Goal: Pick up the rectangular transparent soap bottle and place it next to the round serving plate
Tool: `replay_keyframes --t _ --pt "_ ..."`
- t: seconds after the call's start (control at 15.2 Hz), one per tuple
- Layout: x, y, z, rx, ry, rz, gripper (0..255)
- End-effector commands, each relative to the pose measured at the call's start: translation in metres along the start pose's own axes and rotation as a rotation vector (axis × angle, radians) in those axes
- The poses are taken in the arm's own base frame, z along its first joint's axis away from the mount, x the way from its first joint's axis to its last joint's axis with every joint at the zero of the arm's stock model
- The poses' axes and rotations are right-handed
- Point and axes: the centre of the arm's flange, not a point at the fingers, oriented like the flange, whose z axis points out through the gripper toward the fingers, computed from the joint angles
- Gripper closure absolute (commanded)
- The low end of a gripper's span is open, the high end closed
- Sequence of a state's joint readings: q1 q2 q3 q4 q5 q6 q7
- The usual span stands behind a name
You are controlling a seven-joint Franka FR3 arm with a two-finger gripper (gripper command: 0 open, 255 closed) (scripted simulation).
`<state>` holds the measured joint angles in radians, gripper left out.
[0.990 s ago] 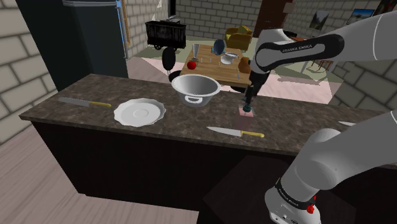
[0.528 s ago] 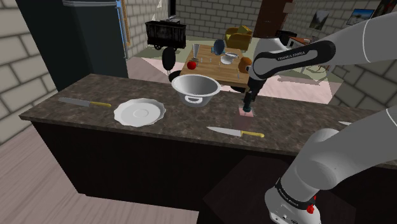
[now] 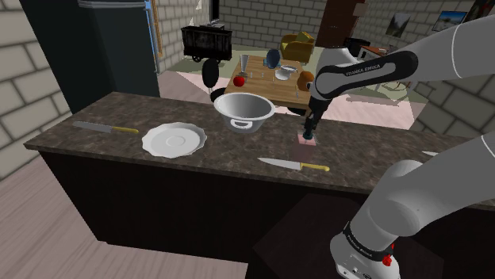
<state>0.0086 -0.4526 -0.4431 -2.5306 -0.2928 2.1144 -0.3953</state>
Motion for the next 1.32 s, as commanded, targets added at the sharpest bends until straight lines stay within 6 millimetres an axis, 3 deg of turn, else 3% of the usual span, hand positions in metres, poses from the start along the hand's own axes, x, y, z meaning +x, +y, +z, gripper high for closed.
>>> replay_keyframes --t 0.0,0.53,1.25 --pt "0.0 0.0 0.0 0.0 0.0 0.0 255" --pt "0.0 0.0 0.0 0.0 0.0 0.0 255" --pt "-0.001 0.004 -0.058 0.0 0.0 0.0 255"
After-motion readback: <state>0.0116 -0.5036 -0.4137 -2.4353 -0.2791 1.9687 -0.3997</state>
